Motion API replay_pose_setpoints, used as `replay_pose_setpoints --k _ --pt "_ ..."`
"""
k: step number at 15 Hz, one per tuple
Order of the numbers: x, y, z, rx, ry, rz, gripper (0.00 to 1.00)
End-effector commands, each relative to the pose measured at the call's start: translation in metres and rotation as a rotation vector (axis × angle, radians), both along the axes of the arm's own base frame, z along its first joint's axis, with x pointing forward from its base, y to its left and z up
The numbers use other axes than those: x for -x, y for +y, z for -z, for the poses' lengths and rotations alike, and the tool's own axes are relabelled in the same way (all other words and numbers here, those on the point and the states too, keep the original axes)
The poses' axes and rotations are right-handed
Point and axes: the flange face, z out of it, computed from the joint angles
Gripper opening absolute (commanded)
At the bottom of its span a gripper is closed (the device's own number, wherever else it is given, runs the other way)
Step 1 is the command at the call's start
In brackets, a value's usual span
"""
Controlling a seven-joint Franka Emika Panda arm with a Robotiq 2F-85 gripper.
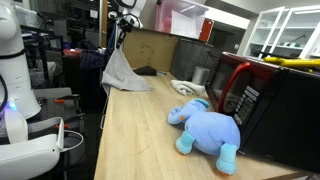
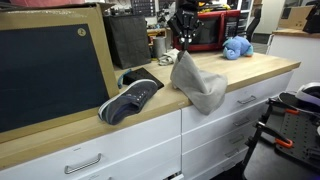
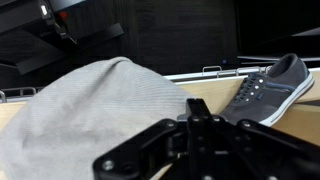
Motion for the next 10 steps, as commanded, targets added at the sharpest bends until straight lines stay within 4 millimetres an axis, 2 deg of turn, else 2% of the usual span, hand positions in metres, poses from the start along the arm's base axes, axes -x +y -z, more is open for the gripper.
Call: replay_pose_setpoints --k 1,3,6,8,10 --pt "-0.015 -0.015 -0.011 0.004 -0.026 0.028 0.28" --pt "-0.017 -0.031 -0.01 0.03 -0.07 0.038 0.4" --pt "-0.024 -0.058 -0.007 0.04 -0.101 0.073 0.65" --pt "-0.029 -0.08 0.001 0.073 -0.104 0.087 0.78" --pt "-0.031 -0.098 0.019 0.108 -0.088 0.051 0.93"
